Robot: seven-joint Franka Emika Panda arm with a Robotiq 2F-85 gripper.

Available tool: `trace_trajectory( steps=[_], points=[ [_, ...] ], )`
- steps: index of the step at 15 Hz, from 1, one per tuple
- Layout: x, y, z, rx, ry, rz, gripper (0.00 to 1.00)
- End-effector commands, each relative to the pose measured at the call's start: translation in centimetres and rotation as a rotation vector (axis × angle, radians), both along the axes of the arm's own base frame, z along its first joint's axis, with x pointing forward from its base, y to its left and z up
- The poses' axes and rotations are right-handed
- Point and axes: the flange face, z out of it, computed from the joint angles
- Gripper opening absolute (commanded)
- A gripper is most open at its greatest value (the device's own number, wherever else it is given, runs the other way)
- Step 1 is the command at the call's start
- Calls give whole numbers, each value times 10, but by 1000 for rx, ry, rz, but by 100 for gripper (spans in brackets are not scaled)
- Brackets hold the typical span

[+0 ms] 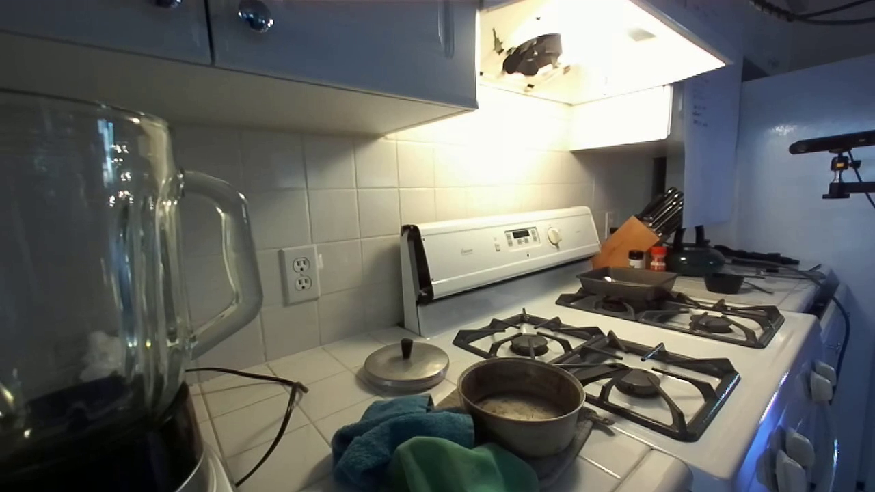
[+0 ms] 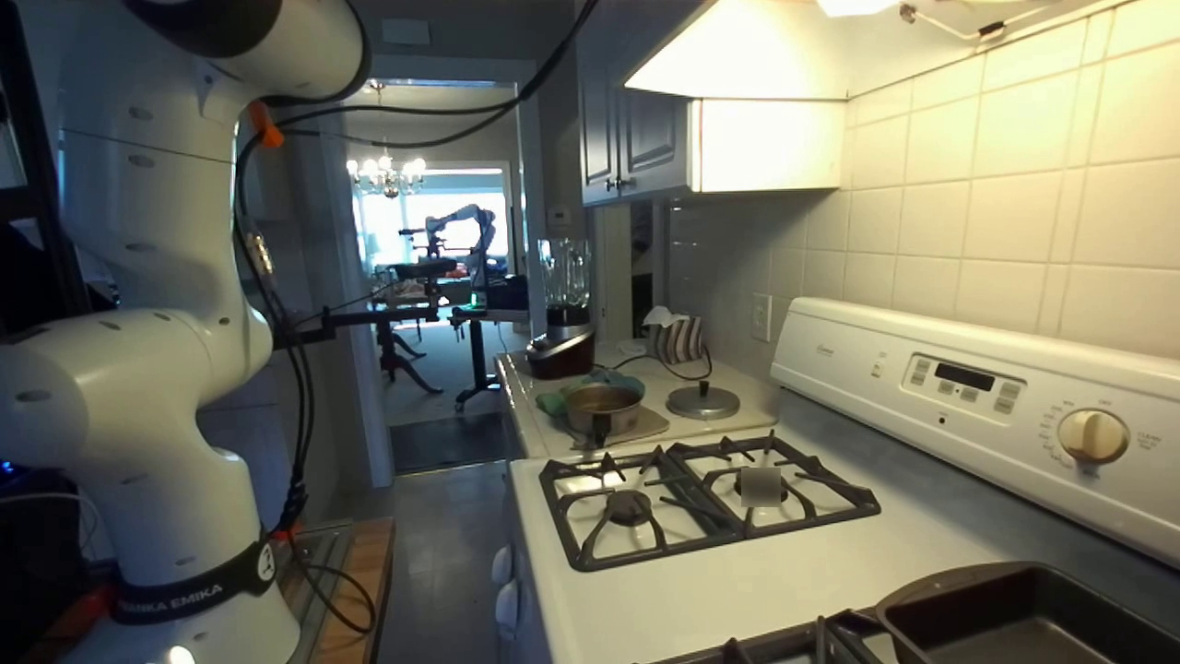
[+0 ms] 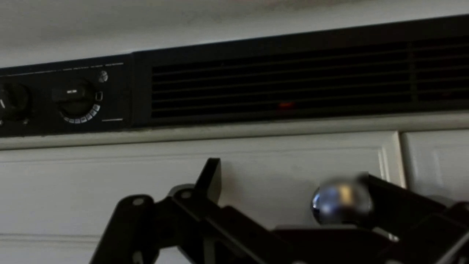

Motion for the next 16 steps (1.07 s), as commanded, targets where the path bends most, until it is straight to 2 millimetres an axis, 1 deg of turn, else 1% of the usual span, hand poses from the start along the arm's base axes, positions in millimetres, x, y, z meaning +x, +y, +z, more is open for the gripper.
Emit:
trace_trajectory(
  steps=[1, 2, 4, 5, 7, 12, 14, 15, 16],
  points=[
    [31, -43, -27, -52, -32, -52, 62],
    [29, -40, -24, -56, -35, -47, 56],
    [25, -37, -19, -68, -43, -38, 47],
    [24, -36, -18, -70, -43, -36, 46],
    [21, -34, -15, -73, -44, -29, 41],
    [12, -23, -7, -93, -42, 14, 15],
    [10, -21, -6, -101, -41, 21, 2],
    [8, -20, -4, -106, -45, 23, 7],
    [6, -20, -3, -111, -45, 24, 7]
  ],
)
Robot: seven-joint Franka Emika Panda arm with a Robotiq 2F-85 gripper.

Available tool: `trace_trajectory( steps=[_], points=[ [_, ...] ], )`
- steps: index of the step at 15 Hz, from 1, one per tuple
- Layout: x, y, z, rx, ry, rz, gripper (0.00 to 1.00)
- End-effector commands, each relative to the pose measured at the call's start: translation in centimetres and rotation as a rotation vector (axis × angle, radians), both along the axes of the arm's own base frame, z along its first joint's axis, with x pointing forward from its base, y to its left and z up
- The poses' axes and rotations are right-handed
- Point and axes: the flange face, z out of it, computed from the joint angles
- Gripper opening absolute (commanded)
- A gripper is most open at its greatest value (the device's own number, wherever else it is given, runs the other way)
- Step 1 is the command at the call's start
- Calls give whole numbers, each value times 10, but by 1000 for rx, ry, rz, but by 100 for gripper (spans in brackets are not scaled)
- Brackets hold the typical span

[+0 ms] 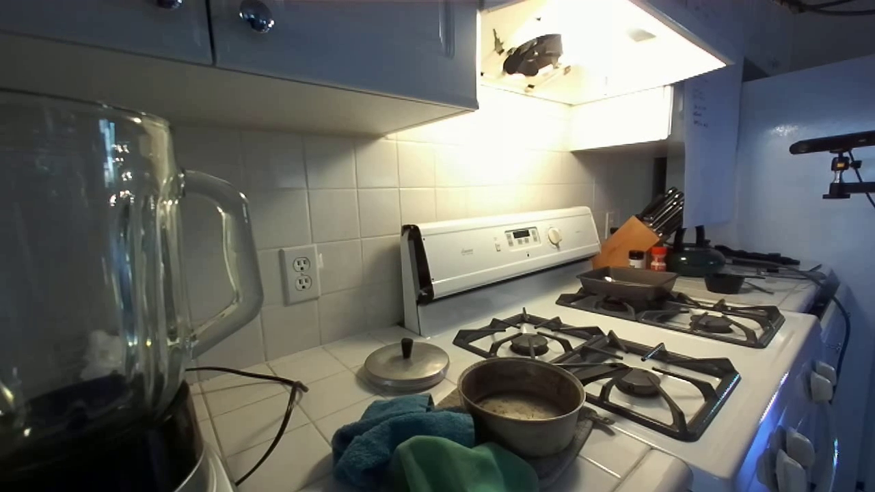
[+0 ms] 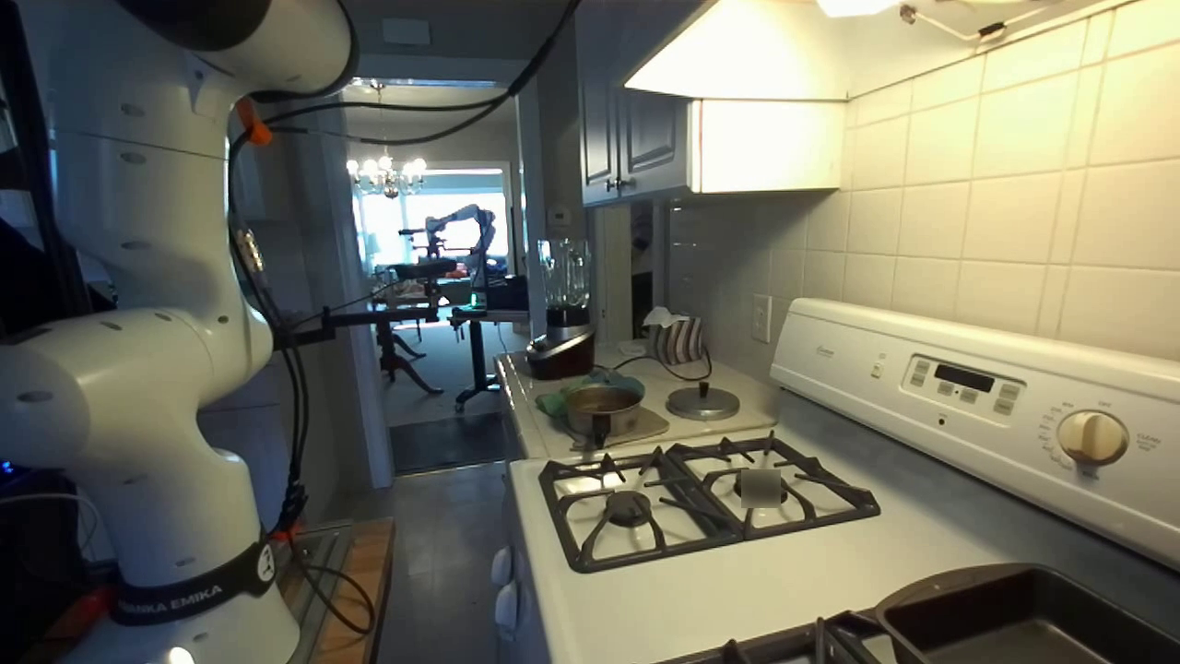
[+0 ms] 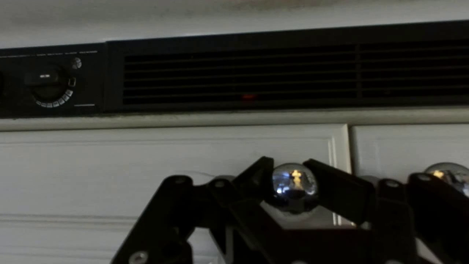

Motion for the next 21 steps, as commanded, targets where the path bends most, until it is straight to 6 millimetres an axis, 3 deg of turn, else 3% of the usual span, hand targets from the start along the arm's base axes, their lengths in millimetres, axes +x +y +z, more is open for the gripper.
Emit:
trace_trajectory(
  steps=[1, 9, 21],
  points=[
    [16, -36, -11, -98, -52, -48, 7],
    [-22, -33, 0, -145, -66, -68, 7],
    [-71, -27, -21, -222, -229, -118, 7]
  ],
)
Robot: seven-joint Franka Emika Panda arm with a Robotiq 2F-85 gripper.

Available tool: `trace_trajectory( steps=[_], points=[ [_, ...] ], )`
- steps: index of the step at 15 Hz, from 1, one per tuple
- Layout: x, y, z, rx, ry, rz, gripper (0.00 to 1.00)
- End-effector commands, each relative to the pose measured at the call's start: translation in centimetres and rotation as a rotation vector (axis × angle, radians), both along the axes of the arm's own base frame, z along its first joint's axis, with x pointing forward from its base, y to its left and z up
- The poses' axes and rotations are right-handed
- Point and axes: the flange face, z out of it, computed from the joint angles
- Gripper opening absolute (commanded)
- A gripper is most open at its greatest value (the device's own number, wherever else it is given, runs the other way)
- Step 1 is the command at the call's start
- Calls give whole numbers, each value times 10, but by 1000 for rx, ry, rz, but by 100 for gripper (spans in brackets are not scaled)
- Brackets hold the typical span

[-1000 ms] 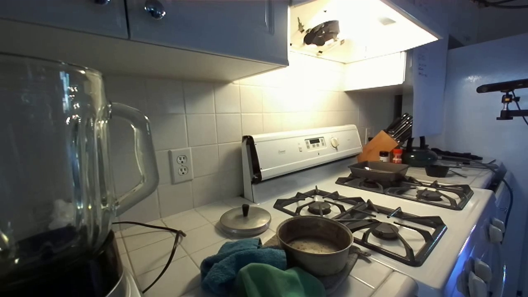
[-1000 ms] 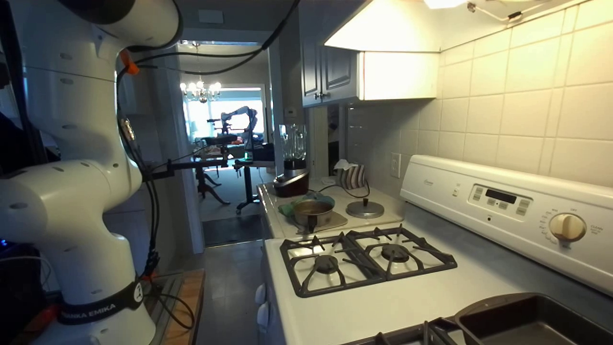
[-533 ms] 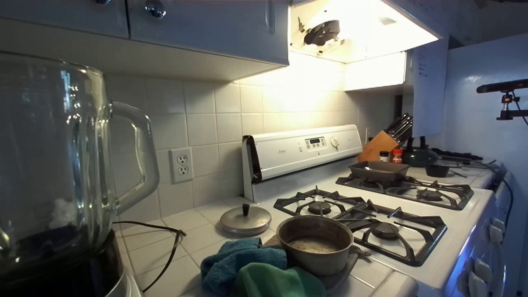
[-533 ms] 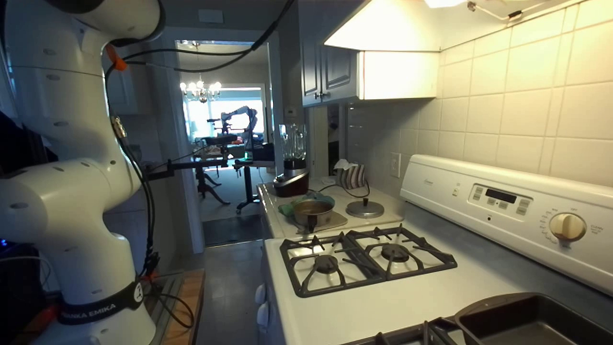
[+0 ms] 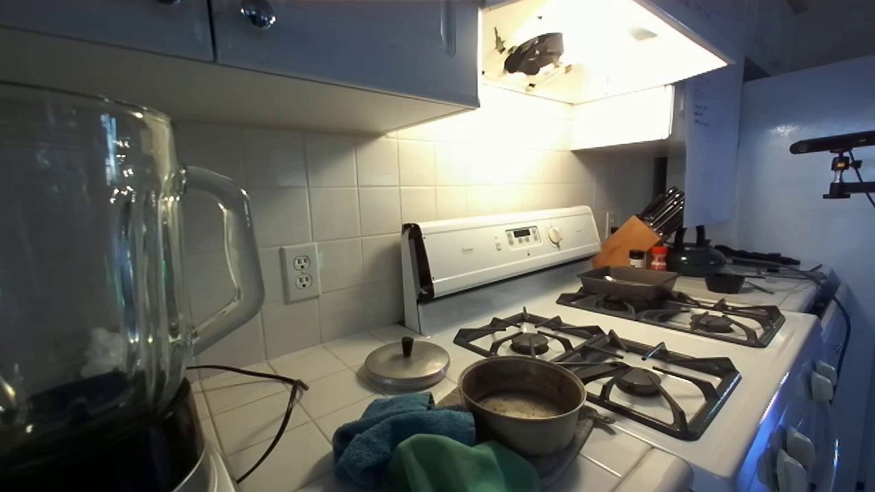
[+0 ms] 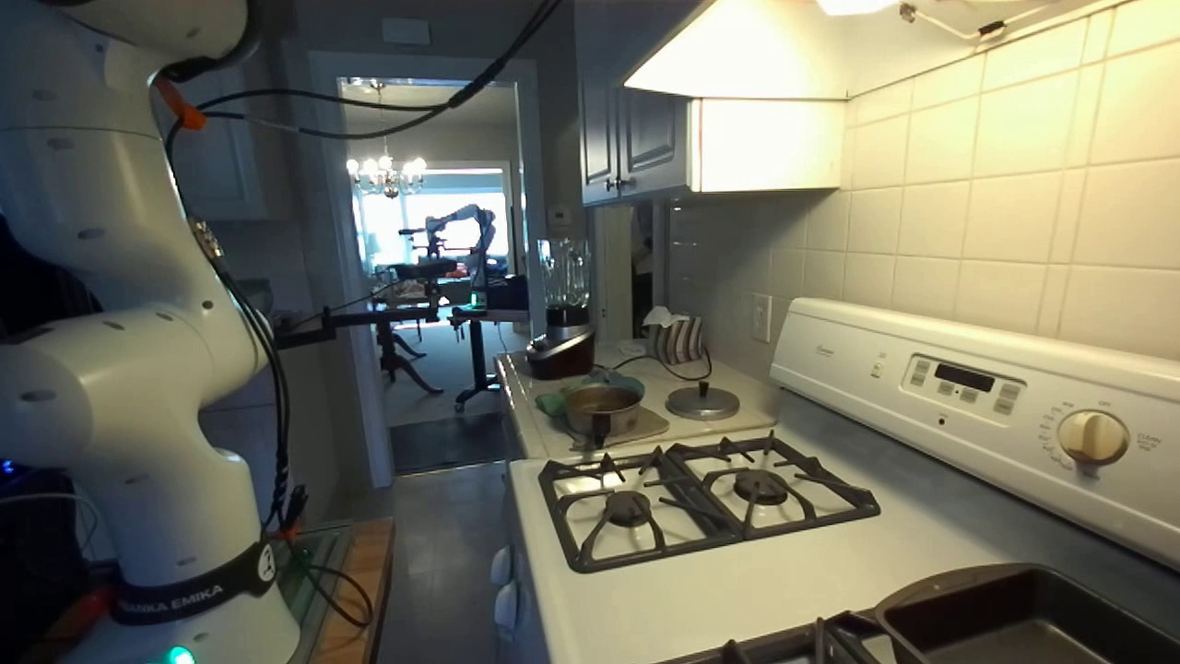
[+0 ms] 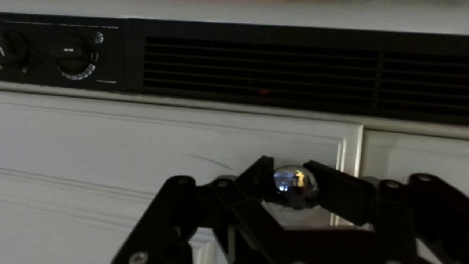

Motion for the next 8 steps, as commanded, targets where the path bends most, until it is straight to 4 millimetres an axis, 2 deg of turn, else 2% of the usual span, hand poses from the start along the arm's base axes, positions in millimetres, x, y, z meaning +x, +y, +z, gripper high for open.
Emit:
trace_trajectory(
  steps=[1, 8],
  points=[
    [-47, -36, 5, -81, -64, -118, 7],
    [-73, -32, -1, -158, -19, -183, 7]
  ],
)
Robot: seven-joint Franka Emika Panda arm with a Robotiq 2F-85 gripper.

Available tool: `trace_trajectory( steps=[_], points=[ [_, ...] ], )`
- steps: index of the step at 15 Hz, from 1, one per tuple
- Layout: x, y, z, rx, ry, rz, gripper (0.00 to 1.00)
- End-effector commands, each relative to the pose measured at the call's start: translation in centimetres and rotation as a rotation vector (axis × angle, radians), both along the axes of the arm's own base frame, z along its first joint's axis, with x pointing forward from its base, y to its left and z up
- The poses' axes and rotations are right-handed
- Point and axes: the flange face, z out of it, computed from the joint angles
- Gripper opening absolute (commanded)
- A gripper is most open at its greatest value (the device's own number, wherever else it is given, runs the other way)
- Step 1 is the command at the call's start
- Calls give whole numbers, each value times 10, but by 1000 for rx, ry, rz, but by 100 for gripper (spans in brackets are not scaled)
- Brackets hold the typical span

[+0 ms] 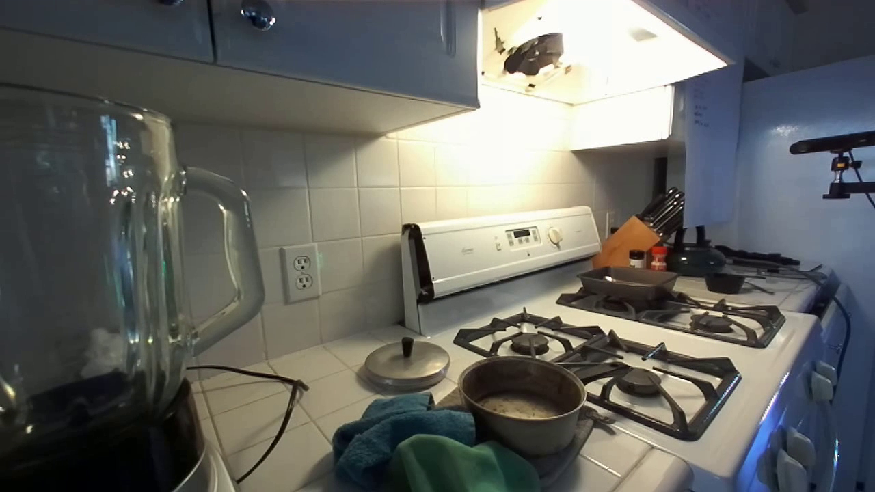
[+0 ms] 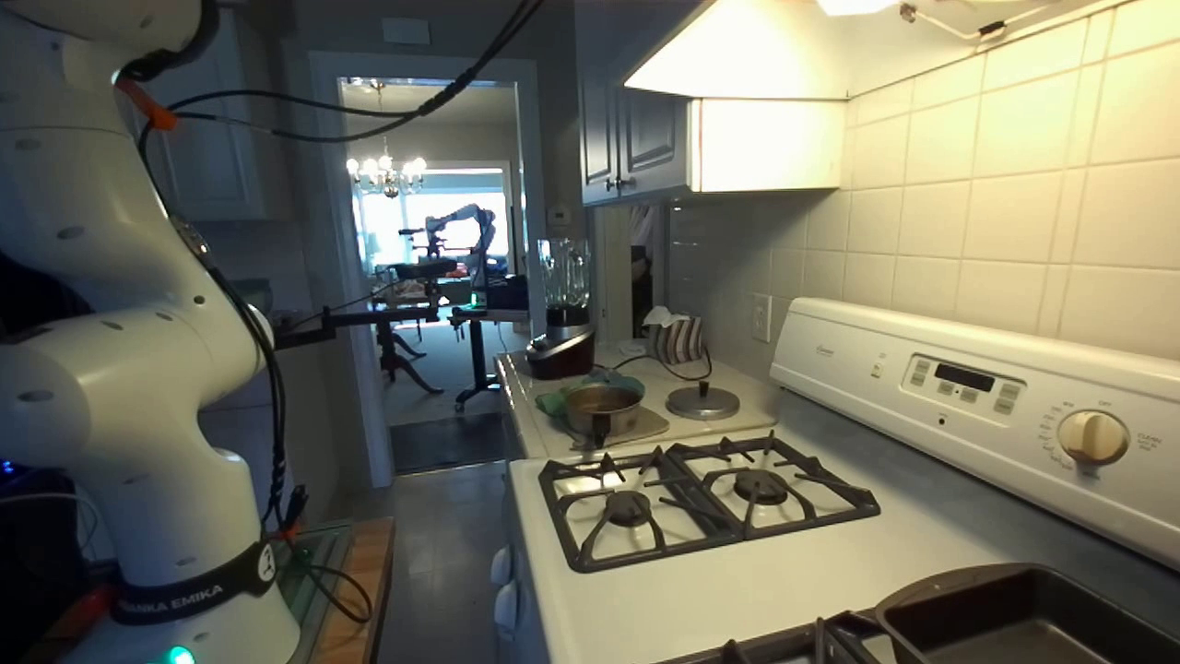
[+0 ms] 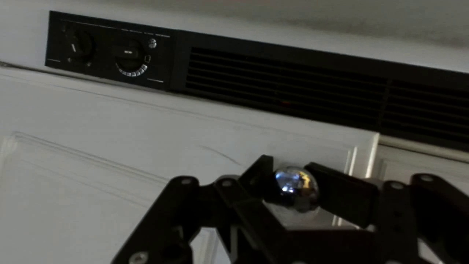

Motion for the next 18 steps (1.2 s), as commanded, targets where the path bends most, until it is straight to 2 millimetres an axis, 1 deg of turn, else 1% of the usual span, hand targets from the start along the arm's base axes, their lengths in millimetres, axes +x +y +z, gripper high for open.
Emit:
trace_trajectory(
  steps=[1, 3, 9, 12, 16, 18],
  points=[
    [-43, -40, 6, -58, -7, -145, 7],
    [-50, -39, 7, -70, -10, -168, 7],
    [-72, -43, 18, -64, -16, -234, 7],
    [-78, -42, 19, -55, 17, -253, 7],
    [-79, -42, 20, -43, 33, -263, 7],
    [-83, -43, 20, -26, 34, -264, 7]
  ],
)
